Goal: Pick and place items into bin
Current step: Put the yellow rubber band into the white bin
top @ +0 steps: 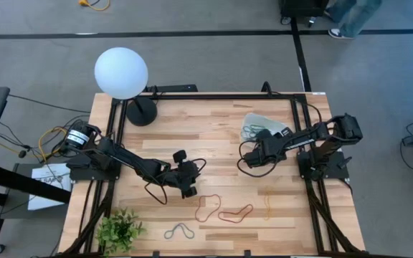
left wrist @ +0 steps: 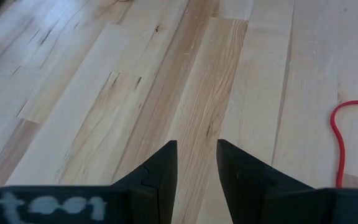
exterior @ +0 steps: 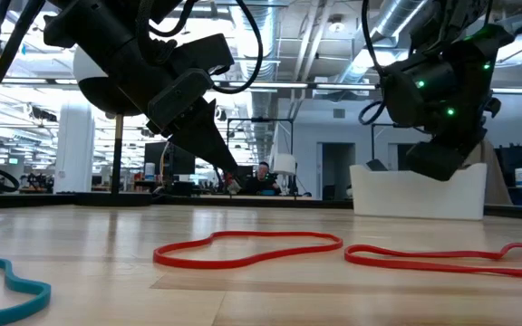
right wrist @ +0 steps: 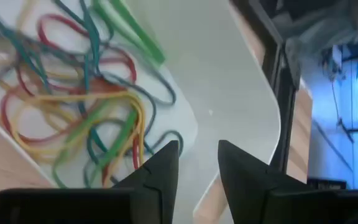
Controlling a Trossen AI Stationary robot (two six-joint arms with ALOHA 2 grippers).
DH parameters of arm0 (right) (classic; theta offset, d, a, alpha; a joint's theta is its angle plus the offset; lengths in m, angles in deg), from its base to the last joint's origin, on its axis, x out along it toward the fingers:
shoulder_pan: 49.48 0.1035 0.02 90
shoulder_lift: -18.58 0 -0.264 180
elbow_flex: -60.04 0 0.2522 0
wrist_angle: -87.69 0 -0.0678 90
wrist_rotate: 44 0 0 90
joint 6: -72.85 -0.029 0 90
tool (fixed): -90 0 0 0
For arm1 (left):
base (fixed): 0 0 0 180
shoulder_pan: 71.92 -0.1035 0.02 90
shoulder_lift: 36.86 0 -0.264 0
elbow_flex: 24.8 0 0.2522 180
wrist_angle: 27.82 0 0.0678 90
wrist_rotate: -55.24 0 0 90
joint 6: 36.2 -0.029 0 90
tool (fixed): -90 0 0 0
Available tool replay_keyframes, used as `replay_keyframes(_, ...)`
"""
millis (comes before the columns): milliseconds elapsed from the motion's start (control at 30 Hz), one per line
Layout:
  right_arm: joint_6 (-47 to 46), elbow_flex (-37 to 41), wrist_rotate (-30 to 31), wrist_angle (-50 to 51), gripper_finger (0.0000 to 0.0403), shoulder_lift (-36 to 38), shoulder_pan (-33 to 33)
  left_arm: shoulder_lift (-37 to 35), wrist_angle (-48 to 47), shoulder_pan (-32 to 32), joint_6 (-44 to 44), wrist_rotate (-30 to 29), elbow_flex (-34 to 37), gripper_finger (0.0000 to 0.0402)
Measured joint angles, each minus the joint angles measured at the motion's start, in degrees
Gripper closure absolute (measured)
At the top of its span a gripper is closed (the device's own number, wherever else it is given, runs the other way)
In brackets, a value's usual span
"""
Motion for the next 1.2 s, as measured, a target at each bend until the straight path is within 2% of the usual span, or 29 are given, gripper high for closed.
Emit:
replay_keyframes(233, -1.86, -2.92, 7.62, -0.02, 0.0294, 0.02, 0.00, 0.00, 0.00, 0.02, -0.02, 0.00, 0.00, 0.0299)
replay_keyframes(367, -1.28, -6.17, 8.26, -0.05, 0.0294, 0.02, 1.78, 0.00, 0.00, 0.00, -0.02, 0.00, 0.00, 0.0299)
replay_keyframes(667, 9.25, -15.37, 8.06, -4.90, 0.0294, 0.02, 14.51, 0.00, -0.02, 0.02, -0.04, 0.00, 0.00, 0.0299)
replay_keyframes(767, 12.24, -16.34, 1.30, -9.66, 0.0294, 0.07, 19.63, 0.00, -0.15, 0.00, -0.04, 0.00, 0.00, 0.0299)
replay_keyframes(967, 11.87, -16.38, -21.95, -14.50, 0.0294, -0.07, 27.98, 0.00, -0.40, 0.02, -0.07, 0.00, 0.00, 0.0299)
replay_keyframes(1100, 2.10, -16.38, -30.69, -12.46, 0.0294, -0.07, 31.39, -0.02, -0.25, -0.13, -1.35, 0.00, 0.00, 0.0299)
replay_keyframes(1200, -5.70, -16.33, -33.04, -10.41, 0.0294, -0.07, 33.66, -0.02, -0.03, -0.17, -2.39, 0.00, 0.00, 0.0299)
